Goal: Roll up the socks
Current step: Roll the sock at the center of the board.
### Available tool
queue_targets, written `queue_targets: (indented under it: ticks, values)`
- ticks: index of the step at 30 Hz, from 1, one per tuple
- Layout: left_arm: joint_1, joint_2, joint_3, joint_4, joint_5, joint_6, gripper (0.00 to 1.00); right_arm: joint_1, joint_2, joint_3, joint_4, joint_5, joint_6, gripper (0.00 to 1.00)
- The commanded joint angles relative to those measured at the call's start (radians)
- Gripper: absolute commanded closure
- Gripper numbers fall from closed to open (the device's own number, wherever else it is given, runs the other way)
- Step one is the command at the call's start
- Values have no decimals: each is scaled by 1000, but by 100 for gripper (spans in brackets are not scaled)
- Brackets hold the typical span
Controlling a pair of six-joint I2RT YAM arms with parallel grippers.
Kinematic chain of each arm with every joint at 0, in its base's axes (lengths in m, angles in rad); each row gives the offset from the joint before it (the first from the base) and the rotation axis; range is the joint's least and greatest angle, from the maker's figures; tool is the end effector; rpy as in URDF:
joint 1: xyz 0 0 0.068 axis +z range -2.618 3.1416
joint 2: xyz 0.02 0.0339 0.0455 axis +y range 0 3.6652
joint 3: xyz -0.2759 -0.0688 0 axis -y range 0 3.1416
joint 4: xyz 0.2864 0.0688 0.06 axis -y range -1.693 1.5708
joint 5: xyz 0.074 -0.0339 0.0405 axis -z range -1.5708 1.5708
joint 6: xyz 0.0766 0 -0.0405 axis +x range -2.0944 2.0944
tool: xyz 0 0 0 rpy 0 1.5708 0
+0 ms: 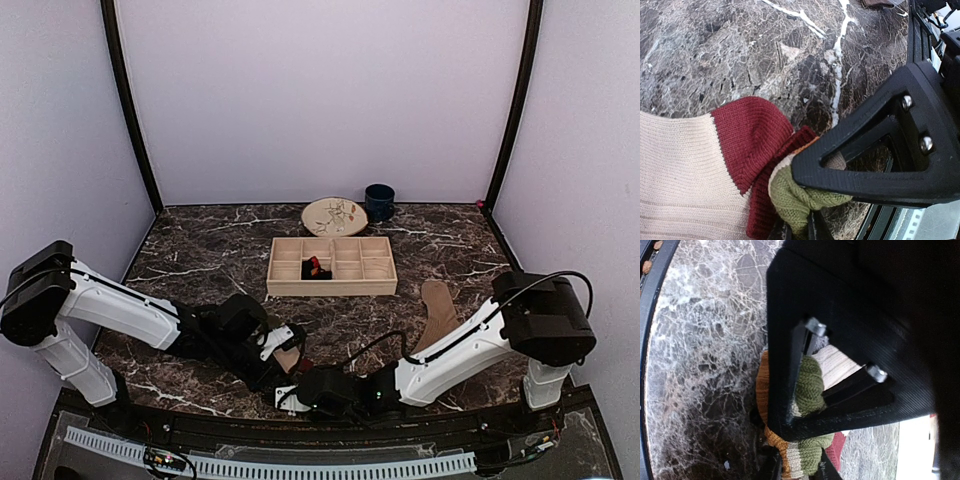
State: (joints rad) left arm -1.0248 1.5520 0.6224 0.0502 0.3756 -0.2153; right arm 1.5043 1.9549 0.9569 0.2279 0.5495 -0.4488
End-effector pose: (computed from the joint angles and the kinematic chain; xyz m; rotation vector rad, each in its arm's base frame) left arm 0.1457 -0.2939 0.0838 1.2001 2.3447 -0.9564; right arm 0.0684 0.4254 0.0641 -1.6696 1.4438 -0.0666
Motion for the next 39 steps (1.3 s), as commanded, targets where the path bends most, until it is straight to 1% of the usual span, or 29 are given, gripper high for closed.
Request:
queue_targets:
  ticks: [1,5,7,10,14,18,23,27,33,39]
  values:
    - [2,-11,-29,-111,-62,-26,96,-14,44,14,-68,-45,20,82]
    - [20,-38,-48,-87,-103,-73,84,-21,45,22,-88,-71,34,85]
    - [26,-59,-62,-69,-126,-101,72,-26,50,30,-99,-85,43,85]
    - [32,-93,-81,-51,-171,-134,60,-33,63,42,-115,-96,53,86]
    - [34,-124,-97,-32,-212,-163,50,-40,73,56,-137,-110,69,87]
    - [34,-160,-118,-16,-266,-197,45,-56,65,68,-160,-143,99,88]
    - [35,-242,-160,21,-357,-238,42,-86,50,92,-206,-220,152,88]
    - [34,-328,-200,60,-403,-264,41,-110,56,130,-255,-291,190,88]
    - [34,-439,-264,128,-434,-299,40,-151,75,188,-322,-407,240,89]
    - [34,-469,-293,127,-465,-329,40,-194,83,245,-369,-542,283,89]
